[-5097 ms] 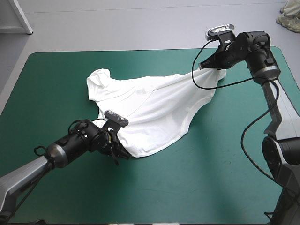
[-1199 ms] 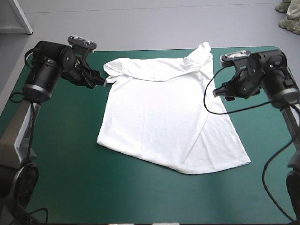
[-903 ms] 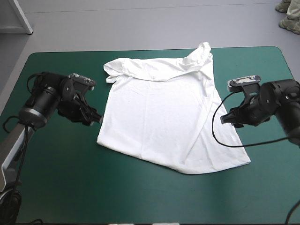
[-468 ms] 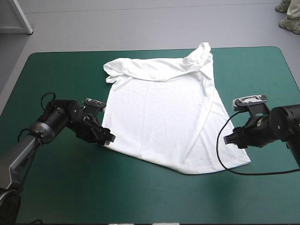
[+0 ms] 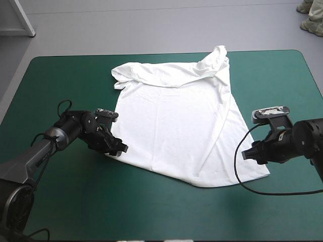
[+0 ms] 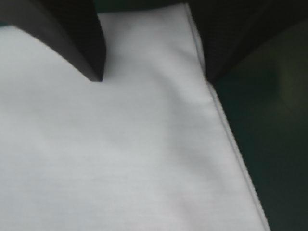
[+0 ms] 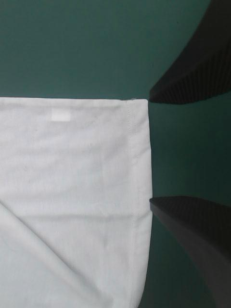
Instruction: Fold the cloth
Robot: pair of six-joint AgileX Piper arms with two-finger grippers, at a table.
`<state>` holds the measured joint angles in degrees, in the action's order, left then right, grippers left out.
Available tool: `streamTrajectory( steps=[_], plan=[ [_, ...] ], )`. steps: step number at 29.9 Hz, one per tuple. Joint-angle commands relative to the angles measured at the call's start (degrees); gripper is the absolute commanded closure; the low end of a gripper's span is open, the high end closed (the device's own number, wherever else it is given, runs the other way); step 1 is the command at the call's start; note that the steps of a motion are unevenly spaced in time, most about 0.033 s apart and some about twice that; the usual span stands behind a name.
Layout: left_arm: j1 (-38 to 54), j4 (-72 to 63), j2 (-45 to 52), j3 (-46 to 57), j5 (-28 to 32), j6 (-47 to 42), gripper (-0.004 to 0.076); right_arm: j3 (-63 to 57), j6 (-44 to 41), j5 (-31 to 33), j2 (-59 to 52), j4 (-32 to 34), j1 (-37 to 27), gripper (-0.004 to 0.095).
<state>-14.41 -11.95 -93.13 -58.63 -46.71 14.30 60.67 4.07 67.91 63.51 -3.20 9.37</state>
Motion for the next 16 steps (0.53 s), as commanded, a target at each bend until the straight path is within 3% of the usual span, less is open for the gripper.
streamTrajectory(
  steps=[1, 7, 12, 16],
  plan=[
    [-0.77, -1.82, 0.40, -1.10, 0.81, -0.21, 0.0379, -0.36, 0.16, -3.10, -1.24, -0.17, -0.19, 0.0381],
    [-3.04, -2.21, 0.27, -0.85, 0.33, -0.21, 0.0706, -4.99, 0.16, -9.13, -1.14, 0.59, -0.19, 0.0442],
    [-3.62, -2.76, 0.82, -0.85, 0.56, -0.21, 0.0703, -7.46, -3.07, -14.68, -1.05, 6.25, -0.19, 0.0442],
    [-3.62, -2.65, 3.81, -0.85, 0.57, -0.36, 0.0703, -7.81, -5.20, -14.06, -0.33, 9.79, -0.19, 0.0442]
  ],
)
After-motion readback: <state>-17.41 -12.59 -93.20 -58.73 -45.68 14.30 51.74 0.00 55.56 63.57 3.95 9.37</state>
